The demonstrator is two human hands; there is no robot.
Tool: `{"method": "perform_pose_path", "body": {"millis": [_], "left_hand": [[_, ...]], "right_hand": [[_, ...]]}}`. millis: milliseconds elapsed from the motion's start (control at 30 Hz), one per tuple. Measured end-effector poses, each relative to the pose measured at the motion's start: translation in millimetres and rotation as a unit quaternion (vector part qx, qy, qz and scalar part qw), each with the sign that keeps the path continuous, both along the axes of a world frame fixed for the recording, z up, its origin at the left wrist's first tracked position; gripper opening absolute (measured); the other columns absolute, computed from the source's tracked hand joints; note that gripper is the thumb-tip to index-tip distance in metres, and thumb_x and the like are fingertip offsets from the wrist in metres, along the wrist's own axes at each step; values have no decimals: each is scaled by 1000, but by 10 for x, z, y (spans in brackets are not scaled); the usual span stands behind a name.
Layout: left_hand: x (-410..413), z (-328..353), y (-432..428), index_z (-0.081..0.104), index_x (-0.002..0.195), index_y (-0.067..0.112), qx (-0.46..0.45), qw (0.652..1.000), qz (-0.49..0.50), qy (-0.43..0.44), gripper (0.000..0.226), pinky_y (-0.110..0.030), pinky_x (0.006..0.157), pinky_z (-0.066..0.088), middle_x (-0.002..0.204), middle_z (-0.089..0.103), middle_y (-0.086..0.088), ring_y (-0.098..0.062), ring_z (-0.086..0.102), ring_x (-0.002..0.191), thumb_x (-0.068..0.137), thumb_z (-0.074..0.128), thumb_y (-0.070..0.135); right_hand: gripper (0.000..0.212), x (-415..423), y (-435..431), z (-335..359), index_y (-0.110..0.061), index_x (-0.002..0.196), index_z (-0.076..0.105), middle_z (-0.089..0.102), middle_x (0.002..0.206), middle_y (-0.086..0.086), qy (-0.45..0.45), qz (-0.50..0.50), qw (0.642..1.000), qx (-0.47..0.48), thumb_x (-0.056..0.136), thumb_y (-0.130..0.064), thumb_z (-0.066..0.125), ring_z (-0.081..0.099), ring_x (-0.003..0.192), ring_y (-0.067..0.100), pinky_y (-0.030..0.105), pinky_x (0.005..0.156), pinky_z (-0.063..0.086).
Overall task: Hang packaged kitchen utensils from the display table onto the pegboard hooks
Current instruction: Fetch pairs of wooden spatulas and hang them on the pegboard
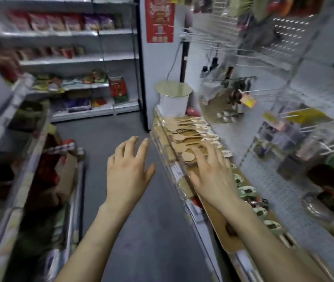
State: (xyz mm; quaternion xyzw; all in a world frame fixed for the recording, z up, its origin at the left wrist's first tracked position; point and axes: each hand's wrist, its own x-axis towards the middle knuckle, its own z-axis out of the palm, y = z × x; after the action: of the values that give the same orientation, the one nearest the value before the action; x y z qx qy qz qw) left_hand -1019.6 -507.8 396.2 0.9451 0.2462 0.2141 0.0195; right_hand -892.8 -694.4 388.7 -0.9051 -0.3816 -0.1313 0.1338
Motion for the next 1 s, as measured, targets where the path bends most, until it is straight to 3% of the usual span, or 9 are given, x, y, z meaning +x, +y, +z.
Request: {"method": "perform_pose_path", "body": {"millis": [367,600,767,1000], "left_hand": [[197,-350,1332,54,154,17,-9,994,93,65,71,-53,98,51,157,50,-13,-38,49,141,92,77,43],[1081,-460,2128,48,159,21,-25,988,127,87,71,-54,105,49,162,45,-10,-37,44,146,96,70,48],[1845,-371,2716,45,160,23,-42,984,154,82,71,-53,106,49,163,43,-8,-34,42,147,98,66,50],[2873,-372,3416,53,155,15,-50,990,116,64,65,-58,98,52,156,51,-16,-42,50,139,96,75,29]], "right_hand": [[75,652,1570,-269,-24,154,48,47,152,9,13,54,998,-21,84,-24,76,46,140,33,53,108,46],[76,1505,2604,-496,-25,160,41,40,160,9,19,86,996,-28,92,-32,73,38,149,30,52,115,39],[82,2256,3240,-465,-26,162,39,43,157,6,45,56,997,31,90,-36,78,41,146,30,52,115,40],[81,3175,3948,-540,-29,161,41,44,155,5,50,30,998,34,88,-29,77,42,144,30,52,115,41]]}}
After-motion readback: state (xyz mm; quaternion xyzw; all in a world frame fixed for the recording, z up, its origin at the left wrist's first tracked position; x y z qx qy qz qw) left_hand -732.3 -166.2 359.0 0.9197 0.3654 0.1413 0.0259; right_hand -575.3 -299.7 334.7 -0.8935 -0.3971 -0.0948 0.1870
